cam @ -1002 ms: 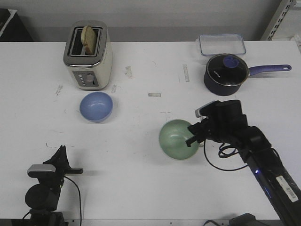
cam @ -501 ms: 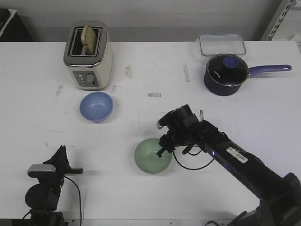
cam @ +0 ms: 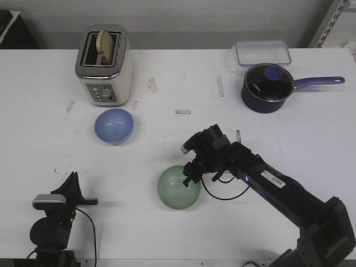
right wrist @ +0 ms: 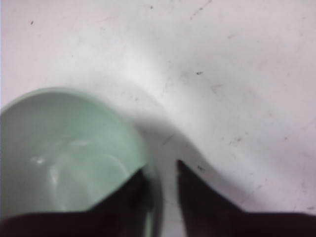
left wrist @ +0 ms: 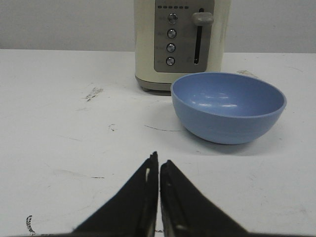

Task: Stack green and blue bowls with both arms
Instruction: 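Set the green bowl down, open the right gripper and withdraw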

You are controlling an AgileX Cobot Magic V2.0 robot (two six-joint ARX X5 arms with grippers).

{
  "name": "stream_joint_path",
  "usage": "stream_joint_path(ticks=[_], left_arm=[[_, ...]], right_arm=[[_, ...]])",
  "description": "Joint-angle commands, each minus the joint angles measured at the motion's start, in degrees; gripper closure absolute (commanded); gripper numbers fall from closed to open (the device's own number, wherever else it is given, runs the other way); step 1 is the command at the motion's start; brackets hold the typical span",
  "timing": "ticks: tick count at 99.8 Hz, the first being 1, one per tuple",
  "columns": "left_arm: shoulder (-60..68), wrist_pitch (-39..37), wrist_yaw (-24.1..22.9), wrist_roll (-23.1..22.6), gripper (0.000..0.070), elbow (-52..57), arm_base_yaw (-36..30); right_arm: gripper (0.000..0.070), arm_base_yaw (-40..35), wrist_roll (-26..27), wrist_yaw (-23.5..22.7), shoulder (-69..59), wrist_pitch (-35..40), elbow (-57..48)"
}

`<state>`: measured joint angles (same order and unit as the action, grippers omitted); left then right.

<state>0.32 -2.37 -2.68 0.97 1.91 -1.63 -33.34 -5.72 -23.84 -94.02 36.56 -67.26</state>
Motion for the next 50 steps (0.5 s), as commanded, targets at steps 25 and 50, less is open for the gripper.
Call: stream_joint_path(ticks=[25,50], left_arm=[[-0.1,-0.7,0.1,0.2,0.0699,-1.1,0.0],[-0.1,-0.7,0.1,0.1,0.0699,-1.1,0.0]], right_arm=[[0.0244,0.5,0.2,-2.3,4.6,-1.5,-1.9],[0.07,6.7,0.3,6.7,16.9,-3.5,-3.0]])
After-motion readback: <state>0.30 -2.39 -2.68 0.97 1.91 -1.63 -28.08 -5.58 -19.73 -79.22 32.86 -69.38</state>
